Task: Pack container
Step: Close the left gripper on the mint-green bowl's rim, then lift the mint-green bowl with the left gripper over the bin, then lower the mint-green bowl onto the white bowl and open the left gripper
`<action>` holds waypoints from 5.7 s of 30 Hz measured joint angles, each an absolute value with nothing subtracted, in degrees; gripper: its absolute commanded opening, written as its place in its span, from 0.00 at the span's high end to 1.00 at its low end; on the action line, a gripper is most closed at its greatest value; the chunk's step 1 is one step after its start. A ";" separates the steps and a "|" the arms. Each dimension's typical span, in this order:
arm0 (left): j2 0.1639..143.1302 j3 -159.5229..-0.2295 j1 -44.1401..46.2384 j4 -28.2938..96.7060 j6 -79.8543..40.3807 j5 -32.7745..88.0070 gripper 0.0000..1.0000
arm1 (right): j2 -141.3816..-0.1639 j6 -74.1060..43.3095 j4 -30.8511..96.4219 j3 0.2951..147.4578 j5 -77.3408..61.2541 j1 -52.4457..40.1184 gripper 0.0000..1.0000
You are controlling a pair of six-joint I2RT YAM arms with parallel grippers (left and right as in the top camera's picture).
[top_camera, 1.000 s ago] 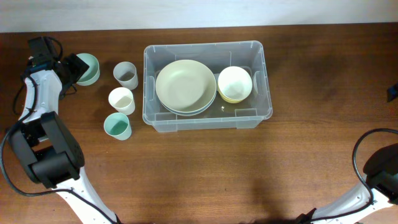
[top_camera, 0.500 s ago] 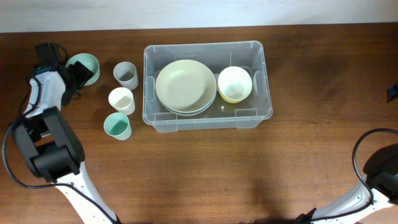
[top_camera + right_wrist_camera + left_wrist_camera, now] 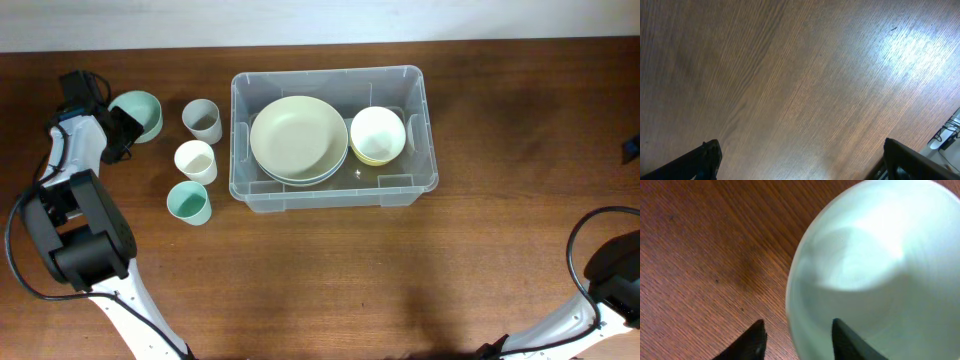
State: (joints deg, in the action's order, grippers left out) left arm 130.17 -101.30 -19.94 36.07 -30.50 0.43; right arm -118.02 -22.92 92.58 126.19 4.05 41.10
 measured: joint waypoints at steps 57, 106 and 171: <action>130.30 -153.62 -23.24 70.43 -23.31 13.47 0.99 | -118.02 -22.87 92.58 126.19 4.05 41.10 0.01; 143.04 -150.08 28.82 69.45 -14.06 6.76 0.99 | -118.02 -22.90 92.58 126.19 4.08 41.10 0.01; 147.52 -150.98 27.64 69.80 -13.15 4.69 0.99 | -118.02 -22.90 92.55 126.19 4.05 41.10 0.01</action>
State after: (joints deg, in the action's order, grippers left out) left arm 147.52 -150.98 27.64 69.80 -13.15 4.69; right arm -118.02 -22.90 92.55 126.19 4.05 41.10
